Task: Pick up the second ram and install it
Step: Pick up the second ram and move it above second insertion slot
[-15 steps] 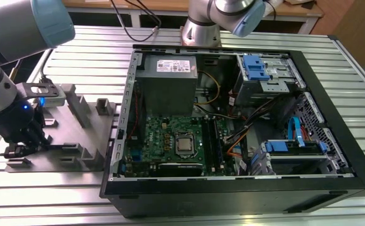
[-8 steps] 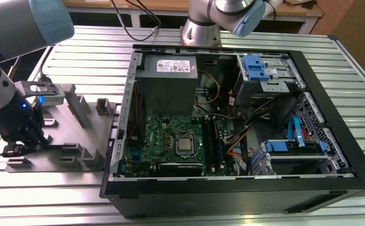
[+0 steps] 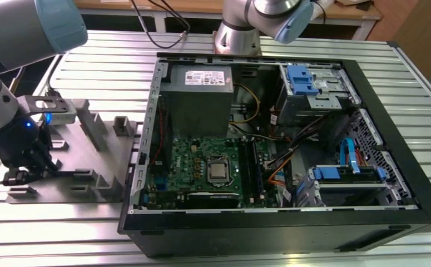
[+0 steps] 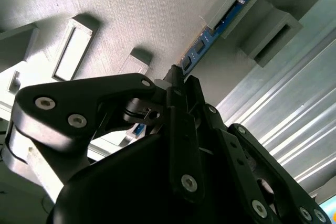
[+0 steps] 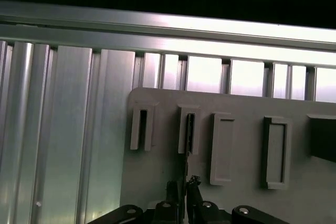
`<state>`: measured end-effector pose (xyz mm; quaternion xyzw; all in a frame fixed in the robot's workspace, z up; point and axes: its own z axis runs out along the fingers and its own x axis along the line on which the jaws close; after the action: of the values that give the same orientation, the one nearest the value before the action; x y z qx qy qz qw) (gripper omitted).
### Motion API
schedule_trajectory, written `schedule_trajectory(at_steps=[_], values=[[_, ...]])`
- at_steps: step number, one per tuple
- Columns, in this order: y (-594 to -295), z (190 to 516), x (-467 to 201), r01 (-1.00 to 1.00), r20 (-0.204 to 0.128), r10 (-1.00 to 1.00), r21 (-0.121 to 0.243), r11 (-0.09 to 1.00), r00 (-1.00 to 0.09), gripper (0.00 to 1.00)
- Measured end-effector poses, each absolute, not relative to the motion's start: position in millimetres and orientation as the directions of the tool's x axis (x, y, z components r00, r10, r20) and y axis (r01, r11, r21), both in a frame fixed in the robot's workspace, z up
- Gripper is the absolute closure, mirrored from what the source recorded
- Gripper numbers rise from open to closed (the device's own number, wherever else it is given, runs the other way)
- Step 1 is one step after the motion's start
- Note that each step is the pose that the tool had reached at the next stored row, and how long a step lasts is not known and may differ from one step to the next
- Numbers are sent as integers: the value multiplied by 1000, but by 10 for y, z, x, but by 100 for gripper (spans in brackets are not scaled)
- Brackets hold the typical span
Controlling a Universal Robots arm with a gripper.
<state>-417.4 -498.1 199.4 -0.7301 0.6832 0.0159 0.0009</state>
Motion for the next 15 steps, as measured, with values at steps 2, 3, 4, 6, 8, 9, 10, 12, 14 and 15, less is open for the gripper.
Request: schedule_trajectory(at_steps=[2, 3, 4, 6, 8, 9, 10, 12, 14, 15], values=[[-4981, 1995, -4174, -998, -24, -998, 20, -66, 66, 82], [-4981, 1995, -4174, -998, -24, -998, 20, -66, 66, 83], [-4981, 1995, -4174, -998, -24, -998, 20, -66, 66, 83], [-4981, 1995, -4174, -998, -24, -998, 20, -66, 66, 91], [-4981, 1995, -4174, -998, -25, -998, 20, -66, 66, 91], [-4981, 1995, -4174, -998, -24, -998, 20, -66, 66, 91], [-4981, 1996, -4174, -998, -24, -998, 20, -66, 66, 91], [-4981, 1996, -4174, -998, -24, -998, 20, -61, 60, 91], [-4981, 1996, -4174, -999, -24, -999, 21, -40, 40, 91], [-4981, 1996, -4174, -999, -24, -999, 21, -40, 40, 91]])
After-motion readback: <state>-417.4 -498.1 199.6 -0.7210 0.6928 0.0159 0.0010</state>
